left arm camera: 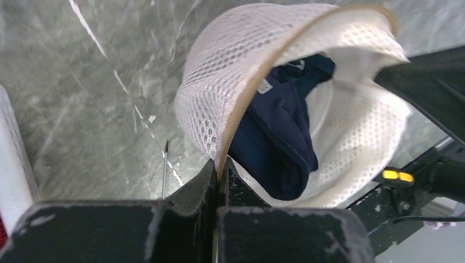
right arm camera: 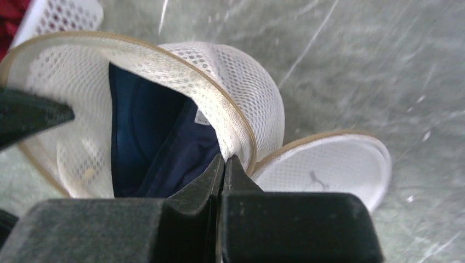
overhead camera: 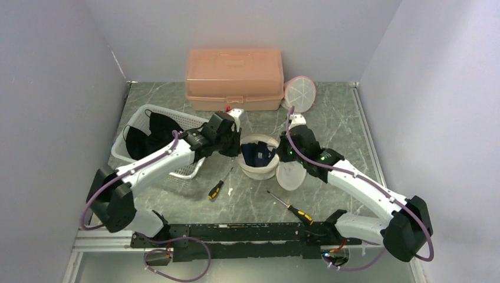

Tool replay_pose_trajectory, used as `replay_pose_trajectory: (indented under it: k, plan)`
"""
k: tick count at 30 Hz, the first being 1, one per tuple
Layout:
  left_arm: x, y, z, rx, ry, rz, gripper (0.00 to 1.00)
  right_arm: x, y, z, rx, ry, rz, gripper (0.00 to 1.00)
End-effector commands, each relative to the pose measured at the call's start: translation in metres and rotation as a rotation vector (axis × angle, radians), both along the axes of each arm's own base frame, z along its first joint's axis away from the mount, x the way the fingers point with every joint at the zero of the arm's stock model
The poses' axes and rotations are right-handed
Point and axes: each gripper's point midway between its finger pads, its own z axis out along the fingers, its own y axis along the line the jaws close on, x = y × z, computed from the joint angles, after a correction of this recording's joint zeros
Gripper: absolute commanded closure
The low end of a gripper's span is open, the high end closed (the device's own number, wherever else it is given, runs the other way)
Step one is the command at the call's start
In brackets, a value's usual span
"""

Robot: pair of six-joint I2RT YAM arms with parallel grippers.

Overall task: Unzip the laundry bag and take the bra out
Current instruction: Pick up the bra from the laundry bag.

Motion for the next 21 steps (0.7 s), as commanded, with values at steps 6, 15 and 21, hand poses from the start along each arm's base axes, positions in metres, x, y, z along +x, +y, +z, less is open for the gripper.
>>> replay_pose_trajectory:
  k: [6,15,21]
  plan:
    - [-0.001,-0.008,0.05,-0.119,-0.187,0.056,0.97,0.029,0.005,0.052,-0.071,-0.186,-0.039,1.0]
    - [-0.013,0.007,-0.013,-0.056,-0.098,0.156,0.97,-0.005,0.003,-0.034,-0.099,-0.03,-0.041,0.97]
    - [-0.02,0.014,-0.022,-0.038,-0.077,0.167,0.97,-0.015,0.001,-0.019,-0.06,-0.053,-0.046,0.61]
